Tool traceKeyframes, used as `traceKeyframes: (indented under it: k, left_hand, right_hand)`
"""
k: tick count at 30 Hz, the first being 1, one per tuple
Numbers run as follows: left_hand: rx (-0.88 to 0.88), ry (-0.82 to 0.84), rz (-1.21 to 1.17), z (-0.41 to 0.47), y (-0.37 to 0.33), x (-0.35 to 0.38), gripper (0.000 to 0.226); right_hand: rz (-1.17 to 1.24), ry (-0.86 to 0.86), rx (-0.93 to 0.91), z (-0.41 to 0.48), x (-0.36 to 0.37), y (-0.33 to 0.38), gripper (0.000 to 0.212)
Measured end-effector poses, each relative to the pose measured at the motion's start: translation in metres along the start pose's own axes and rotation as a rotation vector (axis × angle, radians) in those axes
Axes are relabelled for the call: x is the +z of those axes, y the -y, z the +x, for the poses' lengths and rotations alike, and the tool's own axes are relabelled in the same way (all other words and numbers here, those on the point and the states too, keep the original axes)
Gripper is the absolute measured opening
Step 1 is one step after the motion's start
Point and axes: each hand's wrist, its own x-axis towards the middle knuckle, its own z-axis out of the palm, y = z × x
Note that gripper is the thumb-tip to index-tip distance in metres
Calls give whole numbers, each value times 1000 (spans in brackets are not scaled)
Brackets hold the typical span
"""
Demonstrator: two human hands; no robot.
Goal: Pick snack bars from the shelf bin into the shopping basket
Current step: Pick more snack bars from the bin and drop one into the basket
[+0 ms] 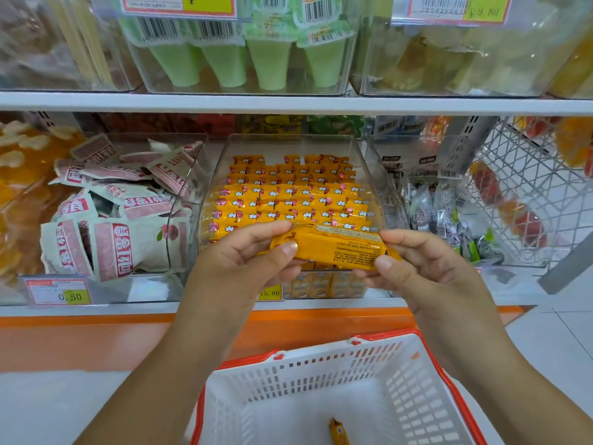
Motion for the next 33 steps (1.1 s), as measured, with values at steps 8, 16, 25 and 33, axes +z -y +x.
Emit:
traceKeyframes:
  k: [8,16,25,33]
  left_hand:
    - [-60,30,-32,1,0,-3,33]
    - [-64,89,135,1,-5,-10,28]
    - [212,-48,697,20,20,-7,17]
    - [360,-115,979,56,27,-11,41]
  right_hand:
    - [18,-38,25,1,0,2,51]
    - [29,50,91,4,-7,-3,66]
    - [-15,-35,84,13,7,-6,30]
    - [-266,-152,-39,66,34,2,22]
